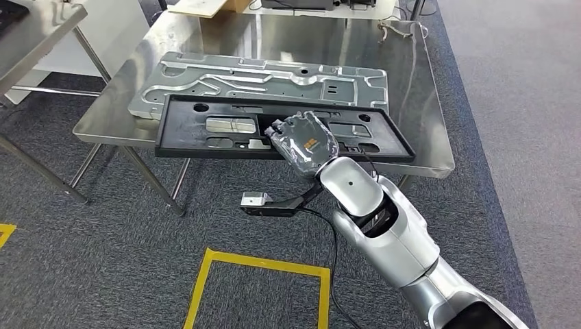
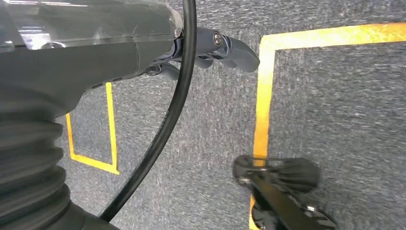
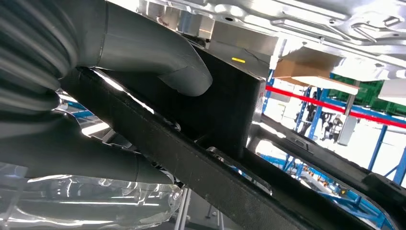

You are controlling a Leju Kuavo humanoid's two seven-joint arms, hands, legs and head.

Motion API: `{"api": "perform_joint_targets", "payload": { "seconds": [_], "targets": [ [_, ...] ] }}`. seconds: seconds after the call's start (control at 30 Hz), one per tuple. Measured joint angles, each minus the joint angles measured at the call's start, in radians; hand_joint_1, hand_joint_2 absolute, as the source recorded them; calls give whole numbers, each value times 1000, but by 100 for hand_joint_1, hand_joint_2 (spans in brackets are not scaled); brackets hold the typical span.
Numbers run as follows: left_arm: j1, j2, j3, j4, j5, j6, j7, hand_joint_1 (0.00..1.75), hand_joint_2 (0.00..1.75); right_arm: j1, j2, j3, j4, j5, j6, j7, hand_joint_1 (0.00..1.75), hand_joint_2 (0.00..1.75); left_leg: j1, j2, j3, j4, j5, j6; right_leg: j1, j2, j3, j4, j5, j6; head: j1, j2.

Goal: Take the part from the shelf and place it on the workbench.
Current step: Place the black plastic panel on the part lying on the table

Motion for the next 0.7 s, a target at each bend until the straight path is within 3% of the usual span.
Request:
{"api": "perform_joint_targets", "payload": {
  "seconds": [0.03, 0.1, 0.17, 0.3, 0.37, 0.43, 0.47, 0.5, 0.53, 0.6, 0.63, 0.67, 0.7],
  "targets": [
    [1, 0, 0, 0, 0, 0, 0, 0, 175, -2, 2, 3, 4, 0, 0, -1, 175, 175, -1, 0, 1, -43, 31, 5, 2, 1, 15, 0, -11, 0, 0, 0],
    [2, 2, 0, 0, 0, 0, 0, 0, 175, -7, 5, 5, 11, 0, 0, -2, 175, 175, -7, -1, 22, -164, 133, 20, 7, 3, 42, 2, -32, 4, 0, 0],
    [2, 4, 0, 1, 0, 0, 0, 0, 175, -13, 7, 8, 17, 0, 0, -3, 175, 175, -14, -3, 39, -228, 189, 32, 10, 6, 57, 2, -49, 13, 0, 0],
    [1, 7, 0, 3, 0, 0, 0, 0, 175, -22, 10, 15, 24, 0, 0, -3, 175, 175, -11, -4, 68, -252, 189, 47, 8, 7, 50, 42, -53, 34, 0, 0],
    [-2, 7, 0, 3, 0, 0, 0, 0, 175, -26, 11, 17, 24, 0, 0, -3, 175, 175, -9, -4, 85, -261, 183, 54, 3, 5, -3, 133, -80, 43, 0, 0],
    [-2, 7, 0, 3, 0, 0, 0, 0, 175, -26, 10, 19, 28, 0, 0, -3, 175, 175, -9, -4, 94, -262, 171, 58, -2, 4, -84, 237, -124, 53, 0, 0],
    [-1, 7, 0, 4, 0, 0, 0, 0, 175, -25, 10, 20, 30, 0, 0, -3, 175, 175, -8, -4, 100, -262, 165, 57, -5, 3, -114, 263, -133, 56, 0, 0],
    [0, 7, 0, 4, 0, 0, 0, 0, 175, -24, 10, 21, 32, 0, 0, -3, 175, 175, -8, -5, 109, -261, 157, 56, -8, 2, -131, 258, -122, 59, 0, 0],
    [0, 7, 0, 5, -1, 0, 0, 0, 175, -23, 10, 22, 34, 0, 0, -3, 175, 175, -8, -5, 119, -260, 148, 54, -10, 1, -131, 222, -87, 60, 0, 0],
    [0, 7, 0, 6, -2, 0, 0, 0, 175, -24, 10, 23, 36, -1, 0, -3, 175, 175, -8, -5, 142, -259, 128, 47, -10, -4, -104, 102, 11, 59, 0, 0],
    [-2, 7, 0, 7, -3, 0, -1, 0, 175, -26, 10, 25, 37, -2, 1, -3, 175, 175, -8, -6, 149, -258, 120, 41, -8, -6, -92, 55, 39, 54, 0, 0],
    [-3, 7, 0, 7, -3, 0, -2, 0, 175, -28, 9, 26, 39, -3, 3, -4, 175, 175, -9, -5, 152, -259, 113, 34, -6, -7, -86, 27, 55, 47, 0, 0],
    [-3, 7, 0, 7, -4, 0, -4, 0, 175, -29, 9, 27, 40, -5, 4, -4, 175, 175, -10, -5, 154, -257, 109, 27, -3, -7, -85, 18, 52, 38, 0, 0]
  ]
}}
